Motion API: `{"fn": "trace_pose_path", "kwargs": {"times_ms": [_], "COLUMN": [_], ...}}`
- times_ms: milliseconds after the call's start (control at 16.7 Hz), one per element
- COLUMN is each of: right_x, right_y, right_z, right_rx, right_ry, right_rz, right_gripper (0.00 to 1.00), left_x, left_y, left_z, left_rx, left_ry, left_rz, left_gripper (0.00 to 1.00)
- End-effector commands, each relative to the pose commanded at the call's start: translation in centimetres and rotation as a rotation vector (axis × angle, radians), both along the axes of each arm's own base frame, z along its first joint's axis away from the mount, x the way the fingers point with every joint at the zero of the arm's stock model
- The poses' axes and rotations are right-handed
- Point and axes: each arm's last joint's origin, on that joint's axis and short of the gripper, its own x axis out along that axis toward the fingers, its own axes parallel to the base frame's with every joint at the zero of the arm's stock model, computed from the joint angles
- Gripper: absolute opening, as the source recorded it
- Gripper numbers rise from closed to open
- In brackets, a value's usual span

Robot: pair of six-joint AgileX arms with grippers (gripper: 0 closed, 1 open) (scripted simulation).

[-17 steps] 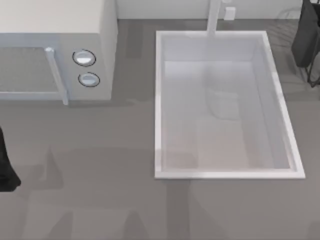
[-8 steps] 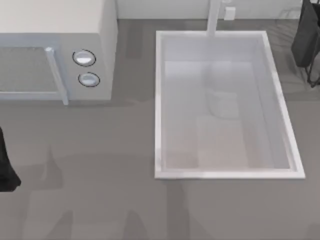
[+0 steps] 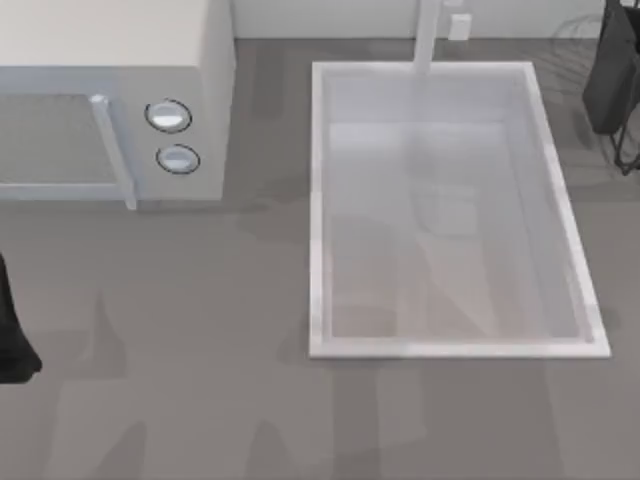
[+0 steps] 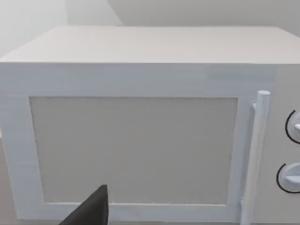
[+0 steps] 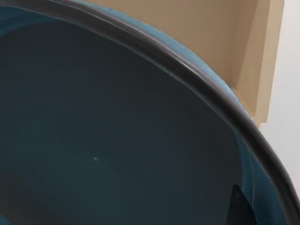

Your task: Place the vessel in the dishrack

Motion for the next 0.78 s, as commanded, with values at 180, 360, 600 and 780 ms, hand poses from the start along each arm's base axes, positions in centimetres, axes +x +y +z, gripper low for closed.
{"fn": "trace_pose_path", "kwargs": {"times_ms": [180, 360, 600, 780], "right_x": [4.5, 7.2, 8.4, 8.5], "right_y": [0.4, 1.8, 3.2, 3.3], "right_z": [-5.2, -9.7, -12.7, -12.8], "right_rx": [-0.005, -0.006, -0.003, -0.003], "right_ry": [-0.009, -0.014, -0.005, -0.005], "right_rz": [0.000, 0.001, 0.001, 0.001], "right_gripper": [0.00, 0.00, 0.00, 0.00], "left_x": [0.0, 0.0, 0.0, 0.0], "left_y": [0.0, 0.0, 0.0, 0.0], "left_z": [0.0, 0.0, 0.0, 0.0], "left_rx": [0.000, 0.000, 0.000, 0.000], "left_ry": [0.000, 0.000, 0.000, 0.000], "left_rz": [0.000, 0.000, 0.000, 0.000], "left_gripper": [1.00, 1.00, 1.00, 1.00]}}
